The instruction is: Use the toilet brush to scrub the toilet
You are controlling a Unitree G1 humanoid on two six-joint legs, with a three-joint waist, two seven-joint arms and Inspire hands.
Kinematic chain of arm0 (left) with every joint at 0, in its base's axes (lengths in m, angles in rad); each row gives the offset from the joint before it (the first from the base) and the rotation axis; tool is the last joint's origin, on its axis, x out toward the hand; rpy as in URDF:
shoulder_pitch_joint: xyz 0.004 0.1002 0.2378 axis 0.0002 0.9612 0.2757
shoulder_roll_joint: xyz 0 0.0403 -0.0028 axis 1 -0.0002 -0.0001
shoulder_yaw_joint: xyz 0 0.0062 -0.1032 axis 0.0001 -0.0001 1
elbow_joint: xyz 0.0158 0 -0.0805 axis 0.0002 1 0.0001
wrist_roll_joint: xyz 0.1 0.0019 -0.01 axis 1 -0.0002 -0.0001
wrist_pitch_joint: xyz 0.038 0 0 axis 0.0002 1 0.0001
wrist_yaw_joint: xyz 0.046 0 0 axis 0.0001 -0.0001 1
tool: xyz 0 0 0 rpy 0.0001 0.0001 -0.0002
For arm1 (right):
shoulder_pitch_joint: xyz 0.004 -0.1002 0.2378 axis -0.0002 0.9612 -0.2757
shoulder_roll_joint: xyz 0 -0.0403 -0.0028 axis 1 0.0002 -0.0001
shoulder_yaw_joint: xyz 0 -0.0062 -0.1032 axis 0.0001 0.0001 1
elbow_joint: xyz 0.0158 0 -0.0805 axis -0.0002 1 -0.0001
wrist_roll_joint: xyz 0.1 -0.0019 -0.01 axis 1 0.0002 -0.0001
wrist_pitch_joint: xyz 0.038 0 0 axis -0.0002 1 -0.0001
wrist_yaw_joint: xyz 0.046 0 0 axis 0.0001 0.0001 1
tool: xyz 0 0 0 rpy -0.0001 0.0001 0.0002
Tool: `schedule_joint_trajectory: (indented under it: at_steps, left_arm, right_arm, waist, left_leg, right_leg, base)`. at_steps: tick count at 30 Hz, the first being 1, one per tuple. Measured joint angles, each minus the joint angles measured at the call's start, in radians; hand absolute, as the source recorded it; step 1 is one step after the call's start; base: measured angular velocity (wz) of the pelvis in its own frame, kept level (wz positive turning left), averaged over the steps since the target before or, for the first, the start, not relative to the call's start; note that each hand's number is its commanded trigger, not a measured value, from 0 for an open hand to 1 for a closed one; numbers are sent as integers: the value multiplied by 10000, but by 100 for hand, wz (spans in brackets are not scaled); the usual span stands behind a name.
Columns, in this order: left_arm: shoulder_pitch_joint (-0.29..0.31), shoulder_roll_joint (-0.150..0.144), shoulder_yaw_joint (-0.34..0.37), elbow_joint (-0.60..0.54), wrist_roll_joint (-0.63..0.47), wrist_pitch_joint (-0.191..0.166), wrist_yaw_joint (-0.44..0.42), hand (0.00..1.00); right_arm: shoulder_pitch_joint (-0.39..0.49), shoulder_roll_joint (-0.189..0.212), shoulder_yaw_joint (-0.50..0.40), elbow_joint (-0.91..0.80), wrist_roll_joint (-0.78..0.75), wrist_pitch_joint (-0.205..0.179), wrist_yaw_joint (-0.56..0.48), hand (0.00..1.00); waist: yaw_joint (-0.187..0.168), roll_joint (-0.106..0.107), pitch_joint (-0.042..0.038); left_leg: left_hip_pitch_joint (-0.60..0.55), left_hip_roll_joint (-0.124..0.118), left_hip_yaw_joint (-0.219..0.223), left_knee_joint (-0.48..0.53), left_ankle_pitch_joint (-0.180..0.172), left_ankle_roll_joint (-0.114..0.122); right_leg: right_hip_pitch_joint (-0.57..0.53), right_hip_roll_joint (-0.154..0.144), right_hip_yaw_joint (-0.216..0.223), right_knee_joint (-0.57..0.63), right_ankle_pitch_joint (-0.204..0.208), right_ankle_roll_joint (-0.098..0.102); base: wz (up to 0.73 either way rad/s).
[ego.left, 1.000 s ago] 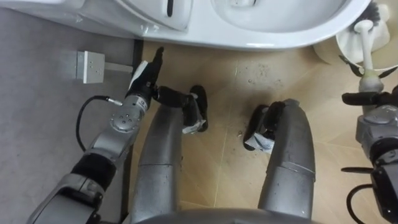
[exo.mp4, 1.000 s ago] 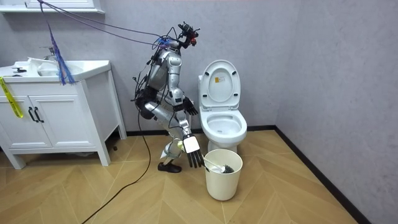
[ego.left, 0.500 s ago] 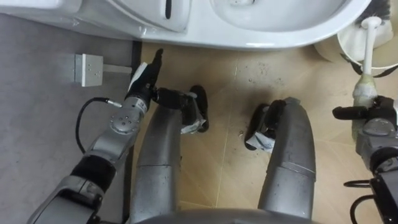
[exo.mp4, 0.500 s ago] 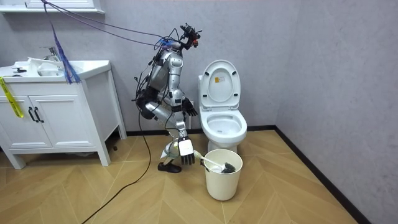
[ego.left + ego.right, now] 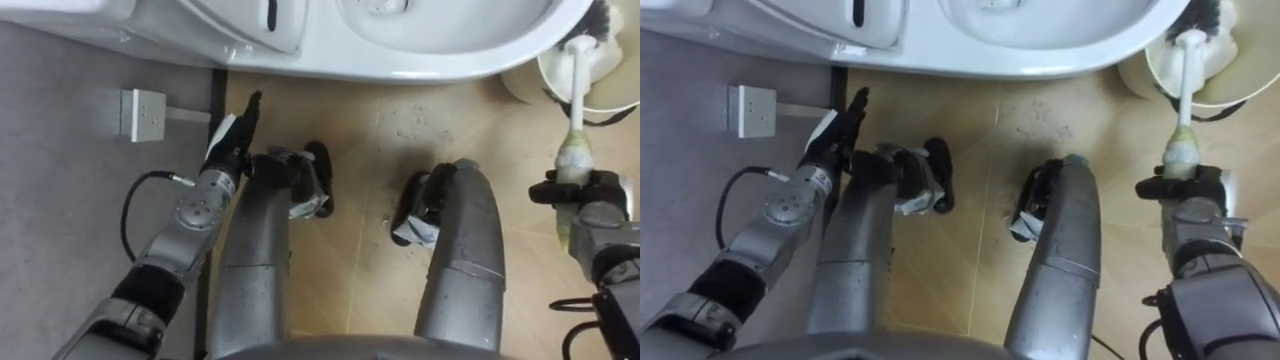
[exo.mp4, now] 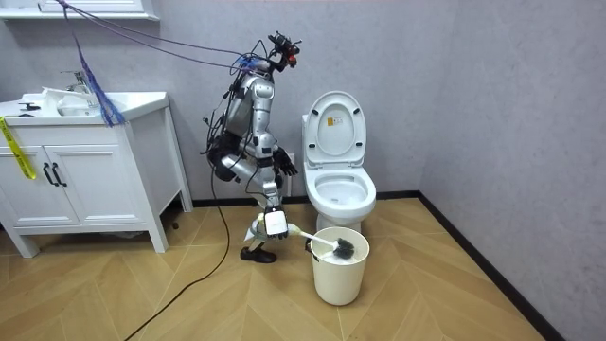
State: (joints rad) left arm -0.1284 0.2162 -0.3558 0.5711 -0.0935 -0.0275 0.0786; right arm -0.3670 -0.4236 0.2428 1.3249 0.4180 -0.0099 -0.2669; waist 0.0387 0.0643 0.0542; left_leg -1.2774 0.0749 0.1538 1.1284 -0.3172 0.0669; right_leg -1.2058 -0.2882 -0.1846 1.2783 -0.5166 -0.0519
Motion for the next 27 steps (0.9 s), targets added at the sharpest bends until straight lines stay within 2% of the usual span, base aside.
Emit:
schedule_joint_trajectory:
  at_steps: [4,9,11,13,14,17,18,20,23,24,27]
  left_arm:
    - [207,15,2,148,-70,0,1,0]
    - [669,366,28,86,62,3,4,0]
    - [893,390,175,116,222,-3,4,0]
    - [1136,395,426,218,248,-17,4,0]
    - [1256,393,583,343,292,-19,3,0]
    - [1427,374,827,842,490,-55,1,0]
    - [1601,380,980,951,583,-67,1,0]
    - [1914,387,1156,941,663,-90,1,0]
    - [2343,379,1384,941,871,-105,2,0]
    - [2608,363,1592,947,868,-166,1,0]
    - [3206,355,2212,939,1151,-182,0,0]
  right_arm:
    - [281,97,124,-47,163,78,100,100]
    - [755,104,62,89,578,242,310,100]
    - [966,179,-160,178,763,245,310,100]
    - [1142,371,-499,167,1049,232,311,100]
    - [1260,494,-724,168,1085,230,335,100]
    - [1656,639,-1144,172,1113,240,549,100]
    - [1855,694,-1296,116,1221,237,663,100]
    - [2127,717,-1405,26,1356,217,771,100]
    - [2568,828,-1609,-26,1417,227,858,100]
    - [2779,892,-1709,-163,1374,231,879,100]
    - [3342,1129,-2036,-583,984,217,919,100]
  waist:
    - [59,-2,-27]
    - [170,-48,-86]
    - [187,-60,-96]
    - [187,-184,-180]
    - [151,-246,-213]
    - [31,-342,-261]
    - [-85,-424,-313]
    - [-104,-469,-362]
    - [-104,-584,-377]
    - [-85,-670,-426]
    - [-177,-870,-475]
  left_leg:
    - [851,15,65,-660,78,-81]
    - [2504,-18,72,-2206,447,-198]
    - [3152,-25,74,-2651,483,-225]
    - [3789,-38,101,-3124,518,-274]
    - [4255,-145,37,-3452,556,-322]
    - [5423,-286,-26,-4338,691,-340]
    - [5886,-366,-37,-4632,741,-337]
    - [6475,-365,-63,-5026,779,-349]
    - [7549,-427,-184,-5706,803,-388]
    - [7981,-497,-198,-6051,833,-424]
    - [8980,-555,-298,-6741,889,-463]
  right_leg:
    - [866,208,-137,-758,197,4]
    - [2556,343,-449,-2374,650,101]
    - [3286,448,-613,-2915,739,176]
    - [3931,555,-675,-3476,831,252]
    - [4456,632,-791,-3862,889,290]
    - [5790,662,-1112,-4855,1026,429]
    - [6282,641,-1195,-5187,1066,506]
    - [7003,748,-1331,-5819,1184,620]
    - [8282,962,-1510,-6903,1425,795]
    - [8754,1049,-1522,-7355,1553,847]
    - [9925,1227,-1747,-8385,1849,959]
  base:
    - [-12]
    - [-1]
    - [2]
    - [0]
    - [10]
    - [18]
    - [19]
    - [12]
    - [7]
    - [-6]
    - [5]
